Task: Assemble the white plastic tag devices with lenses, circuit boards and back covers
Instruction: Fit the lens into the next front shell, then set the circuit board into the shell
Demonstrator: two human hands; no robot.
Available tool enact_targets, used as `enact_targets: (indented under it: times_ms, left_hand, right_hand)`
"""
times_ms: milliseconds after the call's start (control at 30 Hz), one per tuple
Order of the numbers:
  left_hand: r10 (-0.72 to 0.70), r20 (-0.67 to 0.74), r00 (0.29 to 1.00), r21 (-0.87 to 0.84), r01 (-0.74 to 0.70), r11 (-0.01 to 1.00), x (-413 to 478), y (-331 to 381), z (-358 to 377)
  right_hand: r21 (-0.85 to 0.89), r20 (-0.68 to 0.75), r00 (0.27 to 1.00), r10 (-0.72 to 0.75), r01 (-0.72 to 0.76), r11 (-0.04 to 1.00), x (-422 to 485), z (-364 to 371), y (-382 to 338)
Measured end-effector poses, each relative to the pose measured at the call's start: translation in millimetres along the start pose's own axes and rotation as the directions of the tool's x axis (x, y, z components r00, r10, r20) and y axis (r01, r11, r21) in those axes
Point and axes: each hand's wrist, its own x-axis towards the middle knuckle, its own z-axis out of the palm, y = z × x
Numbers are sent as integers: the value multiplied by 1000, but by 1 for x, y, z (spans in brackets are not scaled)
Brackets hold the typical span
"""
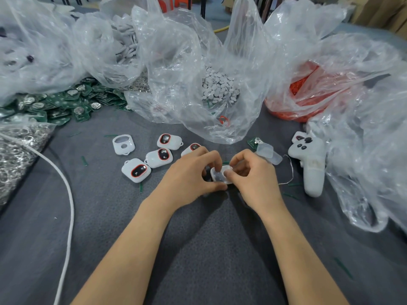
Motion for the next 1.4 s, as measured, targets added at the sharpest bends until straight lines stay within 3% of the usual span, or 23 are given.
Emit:
enact_targets:
  times_ms: [333,600,767,900,1100,1200,1267,1400]
  left_hand:
    - [-11,20,1000,22,10,1000,1,0,0]
    - [-16,-12,1000,16,16,1000,1,0,1]
    - [-64,-20,998,7,64,998,0,1,0]
    - [-42,-21,999,27,43,999,-1,3,-3]
    - [-36,-229,973,-55,24,998,-12,-5,-22]
    - [-72,-397,915,96,120,988,-16,-40,-57]
    - [-128,-495,860,231,272,934,-11,-76,-90]
    - [-341,-396,852,484,510,711,5,-142,-141]
  right_hand:
    - [-180,-62,993,-95,83,980,0,-1,0]
    - [92,-43,996,73,-69,993,6,-8,7]
    - [-54,-4,999,34,-34,998,5,-5,8]
    - [-45,-52,999,-12,10,999,4,-2,5]
    - [-116,-52,994,-93,87,989,0,0,1]
    - [-165,-8,994,-107,104,981,-4,3,-4]
    - [-202,42,993,-114,120,972,-8,4,-9]
    - [-210,106,984,-142,162,964,-14,7,-18]
